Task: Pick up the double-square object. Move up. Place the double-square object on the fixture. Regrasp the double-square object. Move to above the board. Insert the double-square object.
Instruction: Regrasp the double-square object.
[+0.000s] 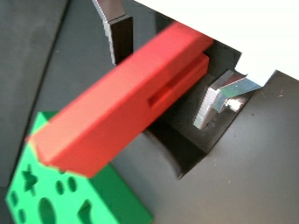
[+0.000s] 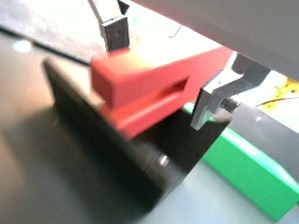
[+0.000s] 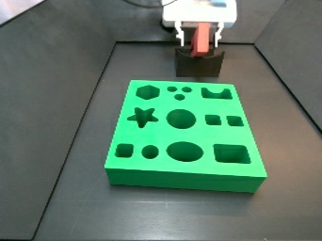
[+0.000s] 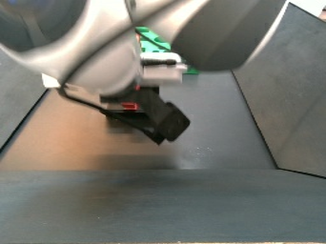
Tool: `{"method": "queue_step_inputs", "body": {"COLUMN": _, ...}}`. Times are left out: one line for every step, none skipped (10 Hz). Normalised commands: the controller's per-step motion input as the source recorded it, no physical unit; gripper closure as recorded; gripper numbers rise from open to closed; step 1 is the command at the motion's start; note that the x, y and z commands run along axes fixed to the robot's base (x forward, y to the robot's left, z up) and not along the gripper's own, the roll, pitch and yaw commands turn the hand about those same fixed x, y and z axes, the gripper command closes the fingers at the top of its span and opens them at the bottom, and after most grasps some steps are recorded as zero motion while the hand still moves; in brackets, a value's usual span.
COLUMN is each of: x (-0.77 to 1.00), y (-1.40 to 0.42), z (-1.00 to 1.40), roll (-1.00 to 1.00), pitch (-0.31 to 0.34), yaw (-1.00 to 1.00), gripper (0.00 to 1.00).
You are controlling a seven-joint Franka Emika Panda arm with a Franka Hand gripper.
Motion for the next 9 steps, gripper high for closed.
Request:
{"method": "queue_step_inputs", "body": {"x": -0.03, "y": -0.01, "z": 1.00, "roll": 0.06, "pitch": 0.018, "yaw": -0.05, "gripper": 0.00}}
{"method": "queue_step_inputs", "body": {"x": -0.03, "y": 0.00, "z": 0.87, "roll": 0.06, "pitch": 0.011, "yaw": -0.04, "gripper": 0.00}}
{"method": "queue_step_inputs", "body": {"x": -0.03, "y": 0.00, "z": 0.69, "roll": 0.05, "pitch": 0.009, "yaw": -0.03, "gripper": 0.00}}
{"method": "queue_step_inputs", "body": {"x": -0.03, "y": 0.00, "z": 0.45, "roll": 0.05, "pitch": 0.009, "yaw": -0.02, "gripper": 0.00}}
{"method": "queue_step_inputs", "body": {"x": -0.03, "y": 0.00, "z": 0.33, "roll": 0.05, "pitch": 0.013, "yaw": -0.01, "gripper": 0.00}}
{"method": "queue_step_inputs", "body": {"x": 0.01, "y": -1.00, "z": 0.91, "roll": 1.00, "pitch": 0.059, "yaw": 0.04, "gripper": 0.00}}
{"method": "queue_step_inputs", "body": {"x": 0.01, "y": -1.00, "z": 0.87, "roll": 1.00, "pitch": 0.058, "yaw": 0.04, "gripper": 0.00}}
{"method": "queue_step_inputs", "body": {"x": -0.02, "y": -1.00, "z": 0.84, "roll": 1.00, "pitch": 0.048, "yaw": 0.04, "gripper": 0.00}}
{"method": "queue_step_inputs", "body": {"x": -0.04, "y": -1.00, "z": 0.82, "roll": 1.00, "pitch": 0.042, "yaw": 0.04, "gripper": 0.00}}
